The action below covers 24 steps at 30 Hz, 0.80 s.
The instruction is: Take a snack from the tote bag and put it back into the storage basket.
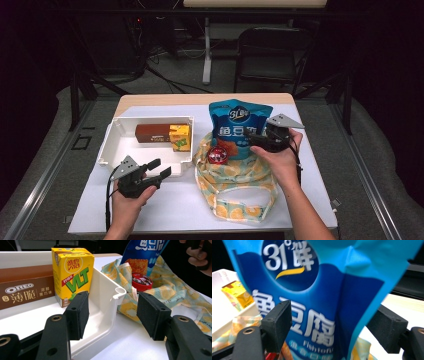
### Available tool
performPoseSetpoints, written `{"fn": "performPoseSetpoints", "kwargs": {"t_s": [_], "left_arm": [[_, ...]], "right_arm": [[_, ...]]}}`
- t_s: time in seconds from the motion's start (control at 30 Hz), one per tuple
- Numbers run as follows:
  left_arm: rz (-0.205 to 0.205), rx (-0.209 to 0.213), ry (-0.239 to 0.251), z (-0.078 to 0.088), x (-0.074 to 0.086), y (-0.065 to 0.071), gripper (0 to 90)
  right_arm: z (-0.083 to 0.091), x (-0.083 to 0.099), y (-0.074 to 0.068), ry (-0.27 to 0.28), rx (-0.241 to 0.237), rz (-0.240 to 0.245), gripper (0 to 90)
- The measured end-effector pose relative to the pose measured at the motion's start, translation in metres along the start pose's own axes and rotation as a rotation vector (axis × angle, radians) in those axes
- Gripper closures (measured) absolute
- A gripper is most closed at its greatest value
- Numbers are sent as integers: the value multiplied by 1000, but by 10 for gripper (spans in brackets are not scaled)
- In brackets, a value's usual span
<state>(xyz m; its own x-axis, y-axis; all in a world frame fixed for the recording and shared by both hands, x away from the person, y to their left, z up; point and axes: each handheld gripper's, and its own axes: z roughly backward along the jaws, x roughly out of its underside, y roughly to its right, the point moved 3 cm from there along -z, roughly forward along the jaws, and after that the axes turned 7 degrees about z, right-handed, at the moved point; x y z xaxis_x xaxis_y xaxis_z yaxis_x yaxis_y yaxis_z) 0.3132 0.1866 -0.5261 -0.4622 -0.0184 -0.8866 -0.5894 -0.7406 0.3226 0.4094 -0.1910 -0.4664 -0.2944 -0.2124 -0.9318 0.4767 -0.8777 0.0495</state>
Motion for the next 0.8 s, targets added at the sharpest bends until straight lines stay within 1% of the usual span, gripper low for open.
{"fn": "performPoseSetpoints", "kwargs": {"t_s": [0.1,0.13,0.23,0.27,0.3,0.33,0.4,0.47,0.6,0.67,0.73,0.77,0.8], "left_arm": [[0,1,-2,0,0,0,437],[0,14,-18,1,0,-1,438],[2,14,-21,1,1,-1,442],[4,14,-15,0,1,-1,442],[5,2,-5,0,1,0,444],[2,16,-17,0,1,-1,445],[1,18,-16,0,1,-1,449],[1,21,-16,0,1,-1,455],[2,21,-14,-1,1,0,465],[0,22,-18,-1,1,0,470],[-1,15,-13,-2,1,1,475],[0,16,-12,-2,1,1,477],[-1,32,-22,-2,1,1,479]], "right_arm": [[-6,-4,0,1,-5,-9,241],[-8,-5,0,1,-16,-8,241],[-15,-6,0,-9,-45,-12,240],[-17,-6,0,-19,-52,-12,241],[-19,-5,0,-25,-57,-12,241],[-21,-4,0,-32,-60,-15,246],[-23,-3,-1,-31,-59,-14,265],[-22,-4,-4,-19,-59,-7,319],[-20,-4,-7,-9,-98,-6,488],[-19,-3,-7,-11,-112,7,567],[-18,0,-9,-1,-111,11,636],[-17,1,-9,-3,-118,16,663],[-17,2,-9,2,-125,12,699]]}}
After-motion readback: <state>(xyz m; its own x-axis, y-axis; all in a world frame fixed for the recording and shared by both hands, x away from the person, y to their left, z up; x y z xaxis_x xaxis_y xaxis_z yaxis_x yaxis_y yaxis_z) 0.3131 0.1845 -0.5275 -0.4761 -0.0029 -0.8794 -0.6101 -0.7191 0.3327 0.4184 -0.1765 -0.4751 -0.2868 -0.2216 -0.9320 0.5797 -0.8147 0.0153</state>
